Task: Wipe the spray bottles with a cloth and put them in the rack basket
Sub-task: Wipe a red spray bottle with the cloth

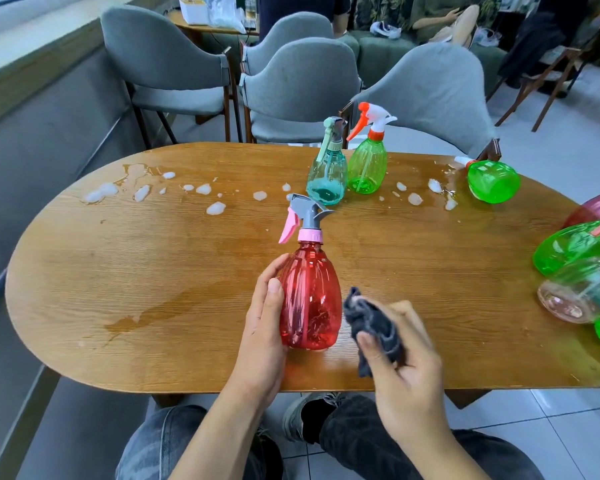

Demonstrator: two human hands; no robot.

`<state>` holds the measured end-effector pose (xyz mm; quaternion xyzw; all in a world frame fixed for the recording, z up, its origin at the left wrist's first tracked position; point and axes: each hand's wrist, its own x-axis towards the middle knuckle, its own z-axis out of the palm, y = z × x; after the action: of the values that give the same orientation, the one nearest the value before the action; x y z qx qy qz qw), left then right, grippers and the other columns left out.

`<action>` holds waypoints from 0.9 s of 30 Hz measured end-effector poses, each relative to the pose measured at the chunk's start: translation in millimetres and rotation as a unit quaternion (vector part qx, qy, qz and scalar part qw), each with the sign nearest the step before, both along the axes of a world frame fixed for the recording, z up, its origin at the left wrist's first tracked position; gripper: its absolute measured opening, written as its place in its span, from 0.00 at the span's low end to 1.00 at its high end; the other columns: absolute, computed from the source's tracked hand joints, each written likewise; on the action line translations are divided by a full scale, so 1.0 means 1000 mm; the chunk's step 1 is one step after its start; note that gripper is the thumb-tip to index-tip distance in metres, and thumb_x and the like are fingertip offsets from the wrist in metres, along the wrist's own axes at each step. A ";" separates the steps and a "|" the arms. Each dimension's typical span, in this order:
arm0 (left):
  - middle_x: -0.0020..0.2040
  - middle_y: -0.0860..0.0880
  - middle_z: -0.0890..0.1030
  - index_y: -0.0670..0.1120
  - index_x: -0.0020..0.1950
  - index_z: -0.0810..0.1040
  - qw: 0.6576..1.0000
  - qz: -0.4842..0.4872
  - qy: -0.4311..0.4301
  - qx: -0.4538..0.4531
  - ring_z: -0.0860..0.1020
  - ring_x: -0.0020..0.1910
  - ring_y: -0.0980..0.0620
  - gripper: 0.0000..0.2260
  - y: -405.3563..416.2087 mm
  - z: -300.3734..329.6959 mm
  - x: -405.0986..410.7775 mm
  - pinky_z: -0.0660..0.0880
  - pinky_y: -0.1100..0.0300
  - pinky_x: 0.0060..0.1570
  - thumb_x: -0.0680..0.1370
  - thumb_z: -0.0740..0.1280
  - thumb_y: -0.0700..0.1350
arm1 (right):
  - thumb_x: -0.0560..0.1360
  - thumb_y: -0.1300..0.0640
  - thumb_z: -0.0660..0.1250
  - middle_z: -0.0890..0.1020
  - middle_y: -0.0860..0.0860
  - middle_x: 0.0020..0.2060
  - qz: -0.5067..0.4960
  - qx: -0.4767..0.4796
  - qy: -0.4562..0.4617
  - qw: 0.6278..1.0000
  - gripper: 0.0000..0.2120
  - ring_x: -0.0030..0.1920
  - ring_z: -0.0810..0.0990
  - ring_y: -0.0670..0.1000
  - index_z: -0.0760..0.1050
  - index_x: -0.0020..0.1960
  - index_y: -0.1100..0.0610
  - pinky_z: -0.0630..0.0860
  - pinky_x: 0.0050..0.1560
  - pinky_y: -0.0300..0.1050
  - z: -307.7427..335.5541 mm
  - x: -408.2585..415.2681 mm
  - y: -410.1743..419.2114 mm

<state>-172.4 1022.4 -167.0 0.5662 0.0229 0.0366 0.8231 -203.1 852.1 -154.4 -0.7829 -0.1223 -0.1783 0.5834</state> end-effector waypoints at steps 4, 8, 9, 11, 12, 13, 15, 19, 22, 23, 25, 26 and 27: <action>0.69 0.44 0.83 0.53 0.77 0.72 1.000 -0.003 0.018 -0.021 0.82 0.68 0.43 0.28 0.001 0.000 -0.001 0.83 0.49 0.59 0.82 0.62 0.67 | 0.78 0.36 0.66 0.79 0.40 0.51 -0.034 0.023 0.049 0.998 0.19 0.58 0.80 0.51 0.82 0.63 0.43 0.75 0.62 0.46 0.004 0.005 -0.002; 0.70 0.43 0.82 0.52 0.78 0.71 0.999 -0.012 0.029 -0.044 0.82 0.67 0.43 0.42 0.002 0.001 -0.003 0.83 0.52 0.56 0.71 0.77 0.70 | 0.79 0.41 0.66 0.77 0.44 0.48 -0.029 0.011 0.041 0.999 0.21 0.51 0.80 0.50 0.81 0.66 0.50 0.73 0.54 0.34 0.006 0.010 0.004; 0.70 0.44 0.82 0.52 0.78 0.71 0.999 -0.011 0.024 -0.044 0.82 0.68 0.44 0.38 0.002 0.000 -0.003 0.83 0.54 0.57 0.74 0.75 0.66 | 0.79 0.42 0.66 0.77 0.43 0.47 -0.030 0.006 0.034 0.999 0.22 0.50 0.79 0.49 0.81 0.67 0.52 0.73 0.53 0.32 0.009 0.014 0.005; 0.71 0.47 0.82 0.52 0.79 0.71 0.999 -0.017 -0.001 -0.032 0.81 0.70 0.45 0.27 0.000 -0.001 -0.001 0.81 0.56 0.60 0.80 0.67 0.59 | 0.80 0.42 0.65 0.76 0.43 0.46 -0.025 -0.007 0.022 0.999 0.22 0.48 0.79 0.47 0.81 0.67 0.55 0.74 0.51 0.34 0.018 0.026 0.008; 0.71 0.48 0.82 0.52 0.79 0.71 1.000 -0.019 -0.011 -0.021 0.80 0.70 0.46 0.25 -0.001 -0.002 -0.001 0.81 0.55 0.62 0.82 0.65 0.57 | 0.81 0.42 0.66 0.75 0.45 0.46 -0.017 -0.016 0.017 1.000 0.22 0.48 0.79 0.48 0.81 0.68 0.55 0.75 0.50 0.38 0.023 0.034 0.010; 0.72 0.50 0.81 0.53 0.79 0.71 1.000 -0.017 -0.018 -0.009 0.80 0.71 0.47 0.25 -0.001 -0.002 -0.001 0.80 0.53 0.65 0.83 0.65 0.57 | 0.81 0.42 0.66 0.76 0.46 0.47 -0.005 -0.029 0.012 0.999 0.22 0.48 0.79 0.49 0.81 0.68 0.54 0.77 0.50 0.44 0.028 0.043 0.011; 0.74 0.50 0.79 0.55 0.80 0.71 0.999 -0.012 -0.030 0.014 0.78 0.74 0.47 0.27 -0.002 -0.002 -0.002 0.75 0.43 0.73 0.82 0.65 0.59 | 0.82 0.44 0.67 0.76 0.47 0.47 0.025 -0.074 -0.001 0.997 0.20 0.49 0.79 0.50 0.80 0.69 0.52 0.79 0.51 0.51 0.037 0.060 0.015; 0.76 0.50 0.77 0.60 0.78 0.73 0.999 0.001 -0.027 0.024 0.75 0.76 0.46 0.24 0.000 -0.005 -0.001 0.69 0.34 0.76 0.81 0.65 0.61 | 0.83 0.44 0.66 0.74 0.46 0.45 0.072 -0.167 -0.016 0.983 0.18 0.48 0.77 0.48 0.81 0.69 0.50 0.75 0.49 0.47 0.042 0.077 0.022; 0.76 0.48 0.77 0.60 0.79 0.72 1.000 -0.002 -0.020 0.020 0.76 0.75 0.41 0.25 0.001 -0.008 0.001 0.71 0.28 0.71 0.82 0.65 0.62 | 0.83 0.44 0.65 0.73 0.45 0.45 0.098 -0.213 -0.050 0.971 0.18 0.49 0.74 0.47 0.81 0.67 0.51 0.72 0.51 0.41 0.038 0.070 0.023; 0.75 0.47 0.78 0.59 0.80 0.71 1.000 -0.003 -0.020 0.015 0.77 0.74 0.40 0.24 0.000 -0.008 0.002 0.75 0.30 0.67 0.84 0.64 0.61 | 0.83 0.44 0.65 0.73 0.44 0.46 0.103 -0.232 -0.072 0.965 0.18 0.50 0.73 0.48 0.81 0.68 0.51 0.71 0.52 0.41 0.036 0.065 0.022; 0.72 0.47 0.80 0.57 0.79 0.71 1.000 0.003 -0.020 -0.002 0.81 0.69 0.43 0.23 0.000 -0.006 0.002 0.83 0.45 0.58 0.84 0.62 0.58 | 0.83 0.45 0.65 0.74 0.45 0.47 0.118 -0.255 -0.111 0.953 0.18 0.50 0.72 0.49 0.80 0.70 0.50 0.71 0.53 0.42 0.030 0.053 0.020; 0.71 0.47 0.81 0.57 0.79 0.71 1.000 0.006 -0.023 -0.008 0.82 0.68 0.44 0.23 0.000 -0.005 0.002 0.82 0.49 0.59 0.84 0.61 0.57 | 0.83 0.46 0.66 0.75 0.46 0.47 0.125 -0.261 -0.125 0.949 0.18 0.50 0.72 0.50 0.79 0.70 0.50 0.72 0.54 0.43 0.025 0.048 0.018; 0.71 0.46 0.81 0.57 0.79 0.72 1.000 0.004 -0.026 -0.012 0.81 0.69 0.43 0.22 0.000 -0.004 0.001 0.81 0.50 0.61 0.84 0.61 0.57 | 0.83 0.48 0.68 0.75 0.46 0.47 0.128 -0.267 -0.135 0.946 0.17 0.50 0.72 0.50 0.79 0.70 0.49 0.72 0.53 0.45 0.020 0.042 0.016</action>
<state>-171.0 1022.9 -171.3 0.5553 0.0041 0.0541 0.8299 -160.9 867.8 -134.3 -0.8564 -0.3423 -0.1668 0.3488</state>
